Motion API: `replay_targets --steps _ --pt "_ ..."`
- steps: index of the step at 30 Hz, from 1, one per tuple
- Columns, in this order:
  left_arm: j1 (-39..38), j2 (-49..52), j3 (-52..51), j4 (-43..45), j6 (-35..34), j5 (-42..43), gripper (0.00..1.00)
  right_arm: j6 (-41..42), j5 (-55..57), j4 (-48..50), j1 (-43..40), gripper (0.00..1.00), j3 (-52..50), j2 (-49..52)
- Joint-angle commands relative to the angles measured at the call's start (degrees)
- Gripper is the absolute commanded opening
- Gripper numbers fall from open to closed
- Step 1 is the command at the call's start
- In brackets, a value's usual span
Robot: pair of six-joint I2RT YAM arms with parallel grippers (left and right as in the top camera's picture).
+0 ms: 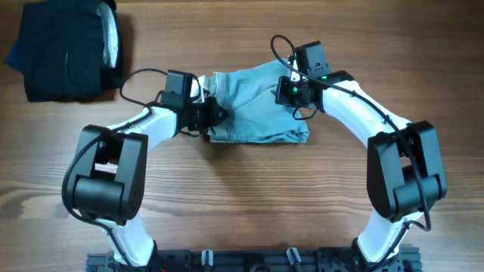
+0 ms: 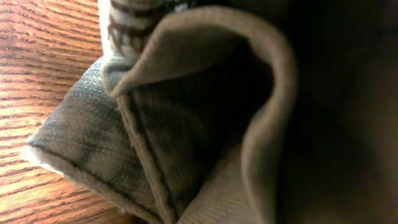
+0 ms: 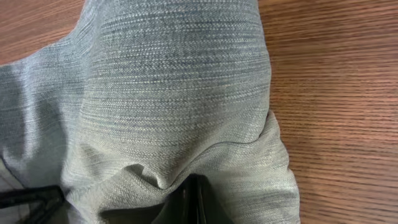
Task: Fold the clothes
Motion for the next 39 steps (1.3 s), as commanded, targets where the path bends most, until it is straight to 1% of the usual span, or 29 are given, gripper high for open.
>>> replay_targets --steps 1,3,6,12,15,17,19,22,26,28,30,33,34,35,37,39 --pt "-1.1 1.8 -1.3 0.9 -3.3 0.6 0.04 0.2 -2.9 -2.5 0.4 0.04 0.2 0.9" --pt "-0.1 0.9 -1.2 1.4 -3.9 0.8 0.04 0.2 -2.8 -5.7 -1.0 0.04 0.7 -0.4" --pt "2.9 -3.8 -1.1 2.4 -5.2 1.2 0.04 -1.0 -1.5 -9.0 -3.9 0.04 0.7 -4.9" --pt "11.9 -21.9 -1.1 7.0 -11.2 1.1 0.04 -4.2 0.2 -13.0 -5.3 0.04 0.7 -15.2" --pt "18.9 -33.2 -1.1 9.0 -14.4 -2.1 0.04 -4.2 0.2 -14.6 -5.3 0.05 0.7 -18.9" --pt "24.1 -37.9 -1.1 10.8 -15.9 -3.3 0.04 -4.2 0.2 -15.3 -5.3 0.04 0.7 -20.0" --pt "30.0 -40.1 -1.1 14.5 -19.0 -3.8 0.04 -4.2 0.2 -16.1 -5.3 0.04 0.7 -20.7" --pt "37.7 -39.1 -1.1 20.7 -25.9 -5.0 0.04 -4.2 0.2 -17.4 -5.3 0.04 0.7 -20.8" --pt "42.3 -34.2 -1.1 34.5 -26.1 -6.4 0.04 -4.2 0.2 -18.8 -5.3 0.04 0.7 -20.8" --pt "42.8 -30.3 -1.1 38.6 -26.1 -6.5 0.04 -4.1 0.2 -18.8 -5.3 0.05 0.7 -20.8" --pt "42.8 -26.4 -1.1 40.7 -26.1 -6.6 0.04 -4.1 0.2 -18.6 -5.3 0.04 0.7 -20.8" --pt "42.8 -18.9 -1.0 50.6 -26.6 -6.6 0.04 -4.1 0.2 -18.6 -5.3 0.04 0.7 -20.8" --pt "42.8 -16.0 0.0 54.4 -28.3 -6.6 0.04 -4.1 0.2 -18.7 -5.3 0.04 0.7 -20.8" --pt "42.9 -13.8 1.4 55.5 -29.5 -6.6 0.04 -3.9 0.2 -18.6 -5.3 0.04 0.7 -20.8" --pt "42.9 -9.0 6.6 55.5 -29.5 -6.3 0.04 -2.6 0.2 -18.2 -5.3 0.04 0.7 -20.8" --pt "42.9 -5.1 13.4 55.5 -27.1 -4.4 0.04 -2.6 0.2 -18.3 -5.3 0.04 0.7 -20.8"
